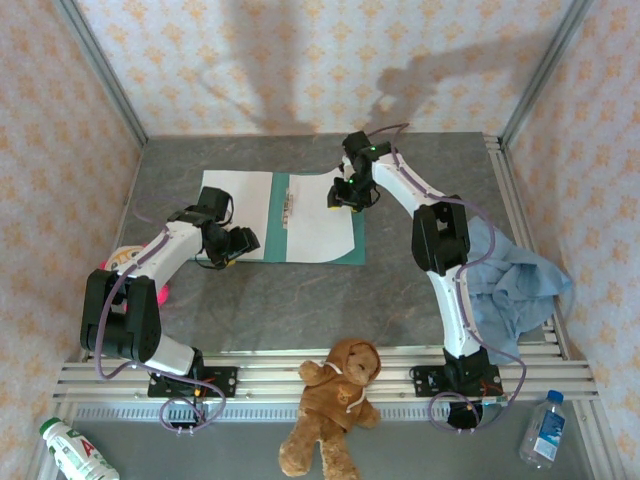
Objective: Put the files into the folder
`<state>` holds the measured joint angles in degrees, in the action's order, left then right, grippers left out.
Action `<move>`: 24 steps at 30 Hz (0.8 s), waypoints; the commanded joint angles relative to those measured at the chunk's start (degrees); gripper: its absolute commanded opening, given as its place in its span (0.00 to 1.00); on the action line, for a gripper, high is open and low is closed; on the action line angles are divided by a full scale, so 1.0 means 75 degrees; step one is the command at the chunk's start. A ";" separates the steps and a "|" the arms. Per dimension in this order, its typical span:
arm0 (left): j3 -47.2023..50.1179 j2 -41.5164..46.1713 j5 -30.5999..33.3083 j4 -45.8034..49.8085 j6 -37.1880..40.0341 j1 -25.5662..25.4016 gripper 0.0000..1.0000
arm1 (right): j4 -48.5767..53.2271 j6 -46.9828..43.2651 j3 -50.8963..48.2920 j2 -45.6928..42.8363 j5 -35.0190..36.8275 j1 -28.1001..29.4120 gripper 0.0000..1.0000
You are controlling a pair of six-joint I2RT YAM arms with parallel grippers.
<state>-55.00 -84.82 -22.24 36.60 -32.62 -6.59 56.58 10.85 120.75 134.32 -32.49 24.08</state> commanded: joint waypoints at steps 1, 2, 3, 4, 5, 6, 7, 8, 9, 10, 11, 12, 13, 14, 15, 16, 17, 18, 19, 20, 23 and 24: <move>0.0070 -0.0006 -0.0018 0.0089 0.0166 0.0063 0.66 | 0.0073 -0.0033 0.0199 0.0101 0.0217 0.0041 0.42; 0.0071 0.0018 -0.0012 0.0089 0.0178 0.0060 0.66 | 0.0074 -0.0031 0.0200 0.0102 0.0237 0.0042 0.42; 0.0076 0.0029 -0.0011 0.0104 0.0186 0.0059 0.66 | 0.0068 -0.0033 0.0209 0.0101 0.0252 0.0039 0.43; 0.0090 0.0035 0.0003 0.0109 0.0178 0.0065 0.66 | 0.0056 -0.0030 0.0201 0.0101 0.0263 0.0035 0.43; 0.0103 0.0035 0.0002 0.0090 0.0178 0.0066 0.66 | 0.0039 -0.0035 0.0201 0.0096 0.0259 0.0022 0.43; 0.0115 0.0027 -0.0007 0.0095 0.0167 0.0065 0.66 | 0.0025 -0.0023 0.0184 0.0091 0.0277 0.0016 0.43; 0.0123 0.0024 -0.0013 0.0086 0.0166 0.0059 0.66 | -0.0016 0.0005 0.0168 0.0090 0.0246 0.0002 0.43; 0.0137 0.0023 -0.0020 0.0077 0.0166 0.0058 0.66 | -0.0031 0.0007 0.0155 0.0090 0.0231 0.0007 0.43; 0.0144 0.0034 -0.0011 0.0077 0.0166 0.0070 0.66 | -0.0043 0.0020 0.0136 0.0082 0.0231 0.0002 0.43; 0.0150 0.0030 -0.0010 0.0077 0.0166 0.0069 0.66 | -0.0055 0.0026 0.0102 0.0079 0.0241 0.0008 0.43; 0.0150 0.0035 -0.0008 0.0084 0.0172 0.0062 0.66 | -0.0077 0.0037 0.0054 0.0073 0.0278 0.0001 0.43; 0.0146 0.0024 -0.0007 0.0084 0.0178 0.0069 0.66 | -0.0095 0.0049 -0.0003 0.0057 0.0309 0.0006 0.43; 0.0149 0.0023 -0.0010 0.0080 0.0188 0.0064 0.66 | -0.0139 0.0059 -0.0064 0.0044 0.0333 -0.0001 0.43; 0.0139 0.0018 -0.0006 0.0087 0.0189 0.0069 0.66 | -0.0186 0.0102 -0.0161 0.0012 0.0379 -0.0008 0.43; 0.0149 0.0023 -0.0004 0.0086 0.0191 0.0065 0.66 | -0.0264 0.0161 -0.0261 -0.0026 0.0405 -0.0020 0.43; 0.0150 0.0018 -0.0001 0.0076 0.0179 0.0063 0.66 | -0.0349 0.0240 -0.0383 -0.0070 0.0424 -0.0042 0.43; 0.0144 0.0015 -0.0007 0.0068 0.0181 0.0067 0.66 | -0.0453 0.0338 -0.0519 -0.0122 0.0448 -0.0065 0.43; 0.0152 0.0013 -0.0006 0.0076 0.0178 0.0061 0.66 | -0.0552 0.0443 -0.0650 -0.0177 0.0481 -0.0076 0.43; 0.0149 0.0001 0.0000 0.0076 0.0178 0.0060 0.66 | -0.0641 0.0584 -0.0790 -0.0241 0.0521 -0.0083 0.43; 0.0149 0.0000 -0.0015 0.0072 0.0178 0.0064 0.66 | -0.0710 0.0722 -0.0948 -0.0314 0.0595 -0.0097 0.43; 0.0162 0.0020 0.0003 0.0077 0.0190 0.0068 0.66 | -0.1167 0.1019 -0.1530 -0.0576 0.0510 -0.0100 0.43; 0.0161 0.0012 0.0009 0.0071 0.0190 0.0060 0.66 | -0.1285 0.1068 -0.1674 -0.0648 0.0517 -0.0097 0.43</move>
<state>-54.26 -84.82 -22.24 36.60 -32.45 -6.59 50.35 15.86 110.50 133.78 -30.37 23.64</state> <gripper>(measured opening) 0.663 0.433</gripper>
